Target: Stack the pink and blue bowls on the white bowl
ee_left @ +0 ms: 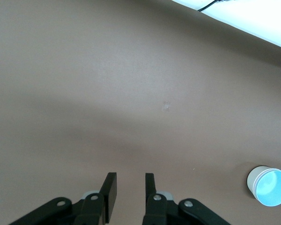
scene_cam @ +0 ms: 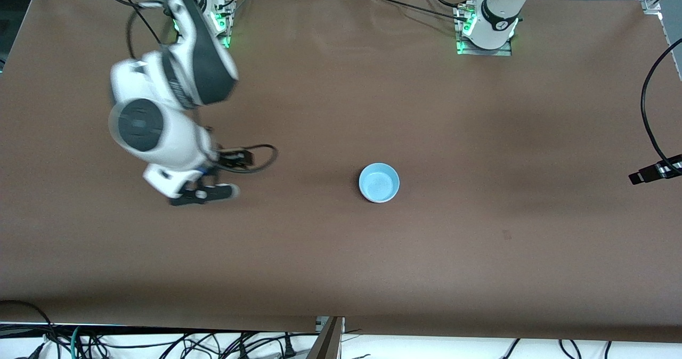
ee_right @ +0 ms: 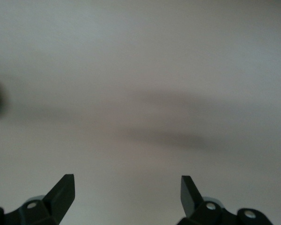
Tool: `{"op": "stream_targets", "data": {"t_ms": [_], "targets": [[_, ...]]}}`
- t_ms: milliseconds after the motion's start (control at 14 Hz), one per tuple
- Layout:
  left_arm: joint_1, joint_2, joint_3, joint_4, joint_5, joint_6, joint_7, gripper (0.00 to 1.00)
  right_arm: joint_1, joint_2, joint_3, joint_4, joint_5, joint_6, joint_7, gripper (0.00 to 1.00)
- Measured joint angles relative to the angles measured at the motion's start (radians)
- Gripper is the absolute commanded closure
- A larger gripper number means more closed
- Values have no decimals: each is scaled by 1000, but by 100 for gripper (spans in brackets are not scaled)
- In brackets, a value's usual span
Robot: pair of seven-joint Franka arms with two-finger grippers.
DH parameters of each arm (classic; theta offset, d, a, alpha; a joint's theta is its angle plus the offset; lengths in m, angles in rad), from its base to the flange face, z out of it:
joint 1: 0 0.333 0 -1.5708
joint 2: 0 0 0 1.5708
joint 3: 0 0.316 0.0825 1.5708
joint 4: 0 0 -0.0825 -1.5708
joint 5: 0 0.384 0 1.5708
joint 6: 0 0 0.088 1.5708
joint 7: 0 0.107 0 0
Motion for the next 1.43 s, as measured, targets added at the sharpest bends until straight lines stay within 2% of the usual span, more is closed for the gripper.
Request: {"op": "stream_targets", "data": {"t_ms": [357, 429, 643, 857, 1143, 1429], "targets": [[0, 0, 0, -1, 0, 16, 0, 22, -153, -246, 10, -117, 0, -89, -25, 0], [0, 0, 0, -1, 0, 16, 0, 19, -183, -293, 11, -137, -5, -90, -25, 0], [0, 0, 0, -1, 0, 18, 0, 0, -262, -396, 52, -192, -89, -107, -75, 0], [0, 0, 0, -1, 0, 23, 3, 0, -281, -424, 81, -216, -123, -155, -92, 0], [-2, -2, -4, -2, 52, 23, 76, 0, -300, -424, 94, -224, -126, -176, -96, 0], [-3, -47, -8, -42, 66, 23, 141, 0, -303, -423, 101, -224, -126, -206, -99, 0]]}}
